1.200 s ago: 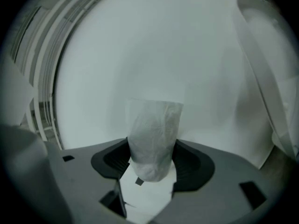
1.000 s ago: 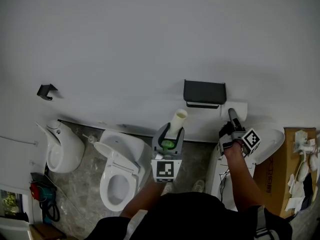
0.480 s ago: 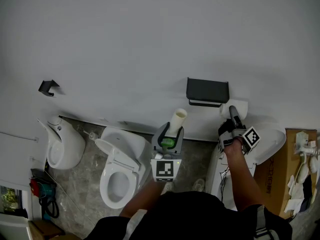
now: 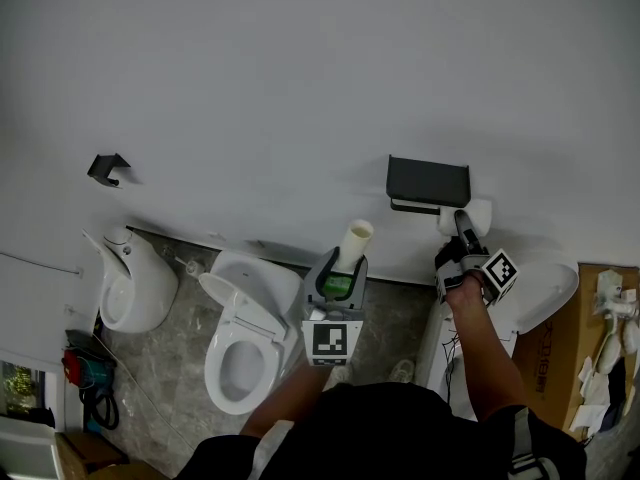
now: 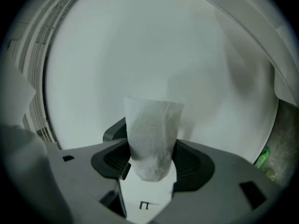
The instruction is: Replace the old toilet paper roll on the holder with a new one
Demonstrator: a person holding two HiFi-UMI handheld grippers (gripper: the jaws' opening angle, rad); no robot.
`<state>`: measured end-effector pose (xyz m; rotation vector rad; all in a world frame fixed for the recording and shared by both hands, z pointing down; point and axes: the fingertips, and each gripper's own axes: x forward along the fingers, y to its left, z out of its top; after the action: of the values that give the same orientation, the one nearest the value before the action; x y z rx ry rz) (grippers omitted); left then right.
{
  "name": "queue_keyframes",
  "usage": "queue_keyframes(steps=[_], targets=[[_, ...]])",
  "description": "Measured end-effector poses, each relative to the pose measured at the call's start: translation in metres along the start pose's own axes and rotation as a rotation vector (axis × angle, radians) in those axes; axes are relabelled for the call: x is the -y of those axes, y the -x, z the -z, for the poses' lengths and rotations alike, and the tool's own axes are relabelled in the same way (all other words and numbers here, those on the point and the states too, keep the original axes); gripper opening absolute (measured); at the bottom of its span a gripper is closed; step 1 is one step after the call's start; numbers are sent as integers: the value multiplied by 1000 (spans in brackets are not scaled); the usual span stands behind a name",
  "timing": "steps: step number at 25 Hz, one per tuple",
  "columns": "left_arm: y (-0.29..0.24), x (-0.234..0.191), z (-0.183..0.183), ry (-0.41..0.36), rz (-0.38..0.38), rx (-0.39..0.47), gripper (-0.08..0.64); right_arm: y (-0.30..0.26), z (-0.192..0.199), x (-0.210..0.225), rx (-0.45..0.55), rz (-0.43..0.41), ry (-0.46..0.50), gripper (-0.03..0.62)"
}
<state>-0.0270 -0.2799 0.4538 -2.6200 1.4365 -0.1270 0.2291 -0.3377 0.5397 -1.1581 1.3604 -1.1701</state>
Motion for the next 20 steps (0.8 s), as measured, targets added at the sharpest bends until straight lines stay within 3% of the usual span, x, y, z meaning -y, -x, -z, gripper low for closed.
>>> queue_keyframes(steps=[20], targets=[[30,-52,-3,1,-82,20,181,-42,90,-11,-85,11,-31,272]])
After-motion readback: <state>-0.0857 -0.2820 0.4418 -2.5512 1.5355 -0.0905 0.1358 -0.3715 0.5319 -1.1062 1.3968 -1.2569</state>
